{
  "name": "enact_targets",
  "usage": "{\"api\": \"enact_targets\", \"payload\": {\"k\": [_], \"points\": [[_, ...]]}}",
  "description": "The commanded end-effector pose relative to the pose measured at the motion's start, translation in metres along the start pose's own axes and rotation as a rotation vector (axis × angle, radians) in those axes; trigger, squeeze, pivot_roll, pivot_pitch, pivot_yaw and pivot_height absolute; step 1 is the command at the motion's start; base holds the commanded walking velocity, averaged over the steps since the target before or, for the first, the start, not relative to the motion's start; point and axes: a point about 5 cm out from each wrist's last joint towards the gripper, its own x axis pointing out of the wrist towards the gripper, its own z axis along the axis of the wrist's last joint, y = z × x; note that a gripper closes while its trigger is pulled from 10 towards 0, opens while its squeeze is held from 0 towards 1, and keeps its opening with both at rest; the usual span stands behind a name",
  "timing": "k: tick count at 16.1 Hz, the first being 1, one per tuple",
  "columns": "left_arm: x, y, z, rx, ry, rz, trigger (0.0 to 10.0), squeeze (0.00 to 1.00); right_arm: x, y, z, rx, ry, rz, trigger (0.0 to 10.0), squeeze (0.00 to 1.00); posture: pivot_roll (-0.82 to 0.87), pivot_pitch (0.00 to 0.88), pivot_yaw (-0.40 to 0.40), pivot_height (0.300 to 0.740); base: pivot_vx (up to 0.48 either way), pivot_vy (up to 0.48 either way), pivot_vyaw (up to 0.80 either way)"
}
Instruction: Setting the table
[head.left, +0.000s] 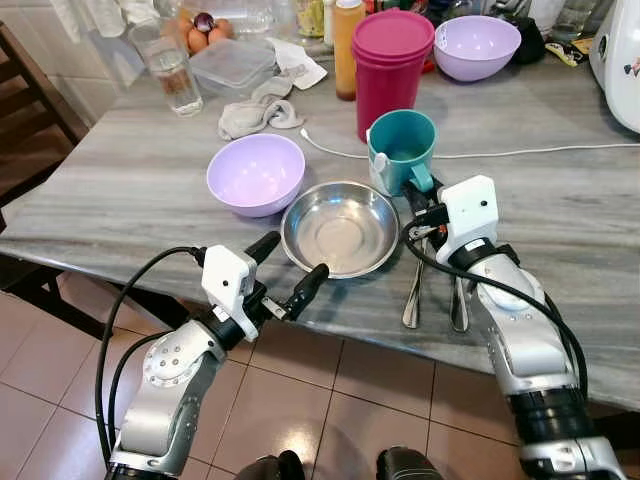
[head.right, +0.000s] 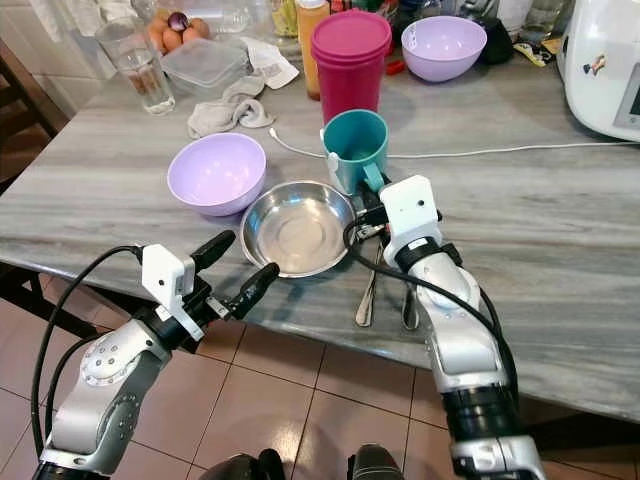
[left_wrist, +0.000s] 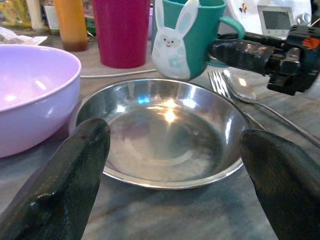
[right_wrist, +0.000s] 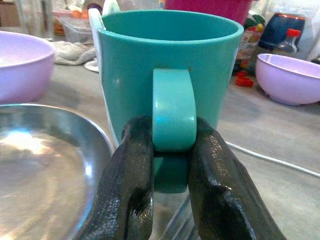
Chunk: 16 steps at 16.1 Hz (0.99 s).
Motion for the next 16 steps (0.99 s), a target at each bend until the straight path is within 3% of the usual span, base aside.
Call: {"api": "enact_targets", "payload": {"k": [1,3,6,11,16], "points": [[0.0,-0.001,0.002,-0.001,-0.002,-0.005,10.0,0.0,0.004,-0.008,0.008,-0.002,-0.045,-0.014,10.0,0.0,-0.27,0.212,0.109,0.74,0.0,0.0,0.0],[0.0,-0.001,0.002,-0.005,-0.002,0.001,10.0,0.0,0.008,-0.018,0.009,0.017,-0.054,-0.037,10.0,0.0,-0.27,0.214,0.11,0.74,0.0,0.0,0.0],[-0.001,-0.002,0.001,-0.006,0.0,0.0,10.0,0.0,0.012,-0.021,0.006,0.038,-0.062,-0.032,10.0,0.0,-0.27,0.217,0.109,0.74,0.0,0.0,0.0],[-0.001,-0.002,0.002,0.0,0.005,-0.004,10.0,0.0,0.019,-0.007,-0.001,0.157,-0.052,0.008,10.0,0.0,-0.26,0.219,0.115,0.74,0.0,0.0,0.0],[-0.001,-0.001,0.002,0.003,0.01,-0.006,10.0,0.0,0.014,-0.001,-0.013,0.13,0.0,0.009,10.0,0.0,-0.26,0.22,0.118,0.74,0.0,0.0,0.0]]}}
